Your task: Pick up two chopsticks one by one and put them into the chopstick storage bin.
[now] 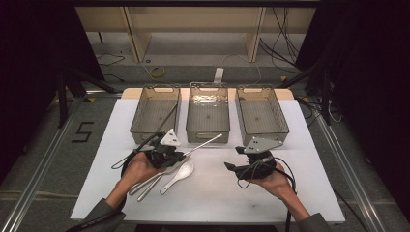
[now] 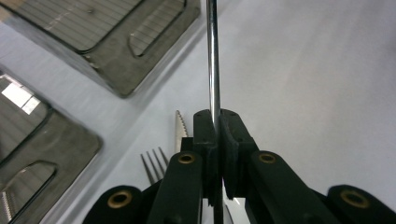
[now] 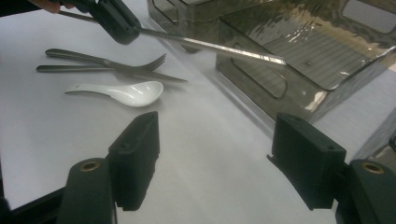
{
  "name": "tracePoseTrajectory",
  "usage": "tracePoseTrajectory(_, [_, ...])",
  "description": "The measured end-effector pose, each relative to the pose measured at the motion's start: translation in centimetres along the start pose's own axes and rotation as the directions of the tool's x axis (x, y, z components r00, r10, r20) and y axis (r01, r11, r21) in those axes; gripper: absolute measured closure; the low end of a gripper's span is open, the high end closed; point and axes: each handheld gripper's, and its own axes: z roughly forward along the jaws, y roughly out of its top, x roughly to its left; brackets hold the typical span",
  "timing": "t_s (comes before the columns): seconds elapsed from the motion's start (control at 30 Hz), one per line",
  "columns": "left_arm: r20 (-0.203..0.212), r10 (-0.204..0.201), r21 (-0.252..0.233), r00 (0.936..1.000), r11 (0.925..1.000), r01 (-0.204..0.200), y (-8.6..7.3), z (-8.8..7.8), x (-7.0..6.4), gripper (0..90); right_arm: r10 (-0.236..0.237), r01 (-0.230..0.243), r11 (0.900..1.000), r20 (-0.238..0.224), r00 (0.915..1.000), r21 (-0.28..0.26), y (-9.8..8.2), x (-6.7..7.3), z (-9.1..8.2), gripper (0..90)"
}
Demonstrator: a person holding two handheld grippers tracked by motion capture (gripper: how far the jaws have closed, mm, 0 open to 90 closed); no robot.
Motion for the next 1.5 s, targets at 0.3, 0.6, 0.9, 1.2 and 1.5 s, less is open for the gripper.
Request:
tracePoseTrajectory(0.3, [-0.048,-0.065,-0.056,0.9967,0.9965,0.062,-0.5,-1.4,1.8,85.3,0.056,-0.055,0.998,0.021,0.9982,-0.023,-1.6,0.0,-0.8,31.1])
tracePoseTrajectory(0.6, [-0.106,-0.137,-0.101,0.9849,0.9869,0.126,-0.6,-2.6,4.1,85.3,0.087,-0.086,0.996,0.033,0.9957,-0.039,-2.5,0.0,-1.8,29.7])
tracePoseTrajectory(0.9, [-0.168,-0.209,-0.129,0.9633,0.9735,0.189,0.3,-2.8,7.2,85.3,0.102,-0.100,0.994,0.034,0.9943,-0.055,-3.1,0.2,-2.7,29.2])
tracePoseTrajectory(1.2, [-0.206,-0.286,-0.142,0.9356,0.9548,0.261,1.2,-1.9,10.5,85.3,0.109,-0.108,0.992,0.021,0.9938,-0.066,-3.6,0.6,-3.1,28.4])
tracePoseTrajectory(1.5, [-0.233,-0.344,-0.140,0.9096,0.9376,0.318,1.6,-0.9,12.9,85.2,0.115,-0.114,0.991,0.015,0.9933,-0.065,-3.8,0.8,-3.4,27.9])
